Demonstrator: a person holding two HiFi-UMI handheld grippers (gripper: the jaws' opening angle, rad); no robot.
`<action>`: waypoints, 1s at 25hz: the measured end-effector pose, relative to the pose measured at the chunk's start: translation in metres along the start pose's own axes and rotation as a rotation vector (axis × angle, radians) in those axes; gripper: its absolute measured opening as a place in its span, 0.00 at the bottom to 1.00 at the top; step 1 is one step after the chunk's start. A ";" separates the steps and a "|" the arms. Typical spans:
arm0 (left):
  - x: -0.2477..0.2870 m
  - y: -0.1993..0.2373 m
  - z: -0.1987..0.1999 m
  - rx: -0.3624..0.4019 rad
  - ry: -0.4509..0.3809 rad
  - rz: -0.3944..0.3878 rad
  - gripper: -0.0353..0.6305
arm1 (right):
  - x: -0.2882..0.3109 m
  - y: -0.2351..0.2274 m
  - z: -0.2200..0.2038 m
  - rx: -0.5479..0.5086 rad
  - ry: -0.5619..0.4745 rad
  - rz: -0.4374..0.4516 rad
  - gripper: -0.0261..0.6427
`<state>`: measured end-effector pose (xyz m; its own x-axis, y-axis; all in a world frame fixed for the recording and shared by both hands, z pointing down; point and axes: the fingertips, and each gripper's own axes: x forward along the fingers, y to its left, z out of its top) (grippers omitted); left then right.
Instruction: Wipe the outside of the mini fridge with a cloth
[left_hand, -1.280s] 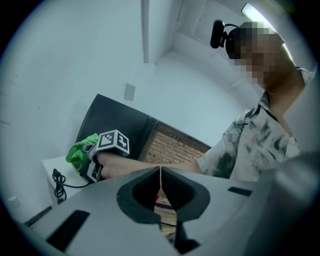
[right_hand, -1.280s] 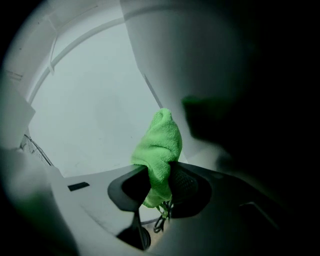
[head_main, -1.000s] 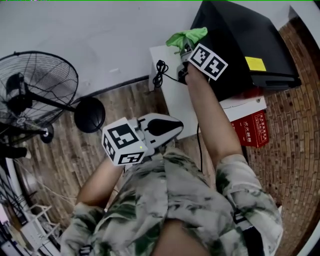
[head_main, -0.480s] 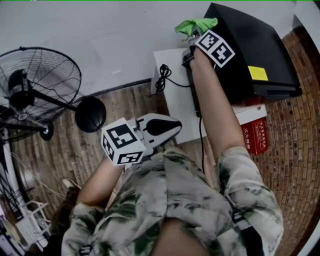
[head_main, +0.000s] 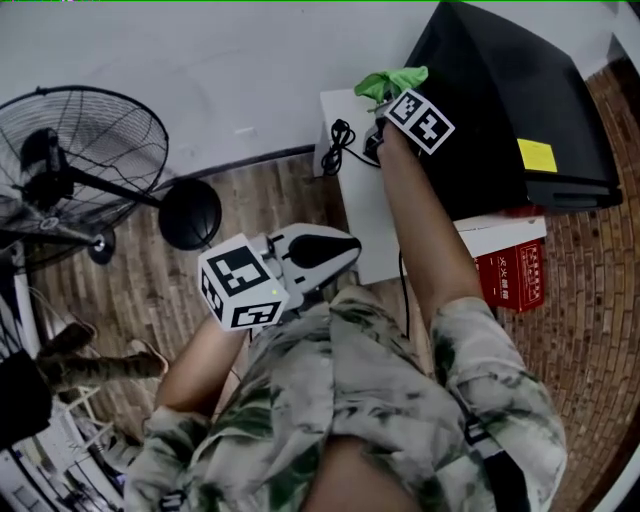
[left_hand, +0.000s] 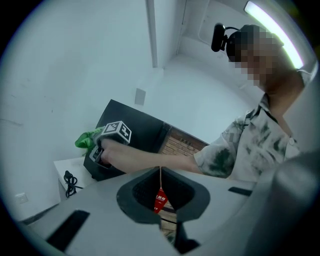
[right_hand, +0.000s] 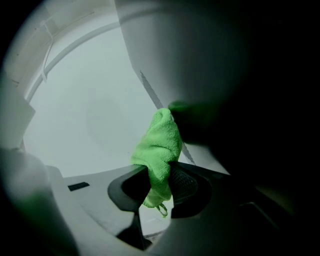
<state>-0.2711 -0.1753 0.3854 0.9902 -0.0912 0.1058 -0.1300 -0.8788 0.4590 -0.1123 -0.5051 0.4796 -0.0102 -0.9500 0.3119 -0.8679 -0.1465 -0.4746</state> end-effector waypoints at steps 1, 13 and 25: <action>0.001 0.002 0.000 -0.003 0.002 0.004 0.09 | 0.003 -0.007 -0.011 -0.001 0.018 -0.011 0.20; 0.013 0.021 -0.012 -0.053 0.030 0.061 0.09 | 0.027 -0.065 -0.109 -0.043 0.186 -0.094 0.20; 0.020 0.030 -0.012 -0.076 0.027 0.126 0.09 | 0.033 -0.099 -0.172 -0.087 0.325 -0.114 0.20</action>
<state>-0.2563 -0.1980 0.4121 0.9643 -0.1850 0.1894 -0.2573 -0.8234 0.5058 -0.1123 -0.4746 0.6783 -0.0560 -0.7894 0.6113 -0.9115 -0.2095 -0.3539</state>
